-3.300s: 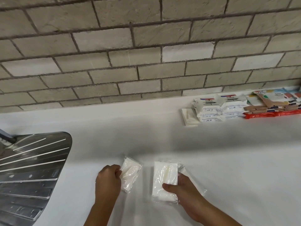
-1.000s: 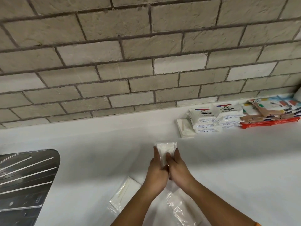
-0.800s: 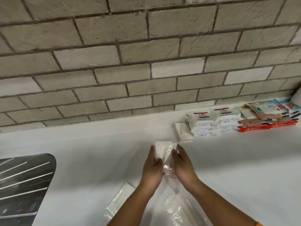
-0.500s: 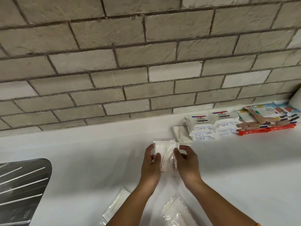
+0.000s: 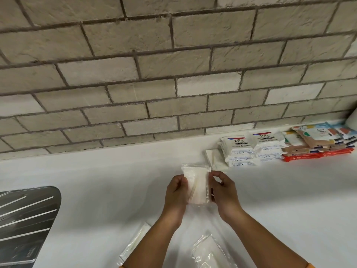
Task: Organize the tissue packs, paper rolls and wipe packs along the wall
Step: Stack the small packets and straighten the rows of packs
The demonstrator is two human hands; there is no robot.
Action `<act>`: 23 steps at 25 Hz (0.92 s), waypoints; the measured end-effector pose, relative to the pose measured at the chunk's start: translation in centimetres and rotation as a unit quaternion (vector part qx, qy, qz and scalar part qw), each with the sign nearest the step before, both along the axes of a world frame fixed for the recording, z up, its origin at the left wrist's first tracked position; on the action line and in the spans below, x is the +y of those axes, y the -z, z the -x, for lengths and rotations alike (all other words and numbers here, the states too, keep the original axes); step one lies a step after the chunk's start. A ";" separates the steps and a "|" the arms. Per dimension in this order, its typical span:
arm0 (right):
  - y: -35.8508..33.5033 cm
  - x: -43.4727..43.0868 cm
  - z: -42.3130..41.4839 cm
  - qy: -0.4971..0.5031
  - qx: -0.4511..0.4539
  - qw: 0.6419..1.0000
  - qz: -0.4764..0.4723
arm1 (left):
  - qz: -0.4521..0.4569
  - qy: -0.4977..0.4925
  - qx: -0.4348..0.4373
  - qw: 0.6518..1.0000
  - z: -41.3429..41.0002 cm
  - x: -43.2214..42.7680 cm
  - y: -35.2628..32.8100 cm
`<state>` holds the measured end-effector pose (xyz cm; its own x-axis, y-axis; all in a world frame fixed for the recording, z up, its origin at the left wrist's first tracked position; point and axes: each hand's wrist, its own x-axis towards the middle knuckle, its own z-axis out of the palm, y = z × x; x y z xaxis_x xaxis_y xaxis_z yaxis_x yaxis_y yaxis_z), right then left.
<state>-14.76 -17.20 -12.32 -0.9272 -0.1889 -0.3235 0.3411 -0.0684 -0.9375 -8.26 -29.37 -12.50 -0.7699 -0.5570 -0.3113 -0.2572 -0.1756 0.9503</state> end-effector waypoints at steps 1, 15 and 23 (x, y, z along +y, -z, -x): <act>-0.1 -0.1 0.0 -0.002 -0.001 1.000 0.000 | 0.011 -0.005 0.000 1.000 0.0 0.1 0.0; 0.2 -1.8 -1.7 -0.017 0.016 0.999 -0.024 | 0.086 -0.083 -0.004 0.993 0.3 1.1 0.4; 0.4 -2.4 -0.9 -0.006 0.052 0.992 -0.115 | 0.140 -0.048 -0.023 0.989 0.6 1.3 0.5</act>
<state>-13.90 -19.59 -12.73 -0.9556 -0.1328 -0.2630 0.2422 0.1541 -0.9579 -8.83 -28.08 -13.01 -0.6978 -0.6963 -0.1683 -0.2969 0.0673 0.9525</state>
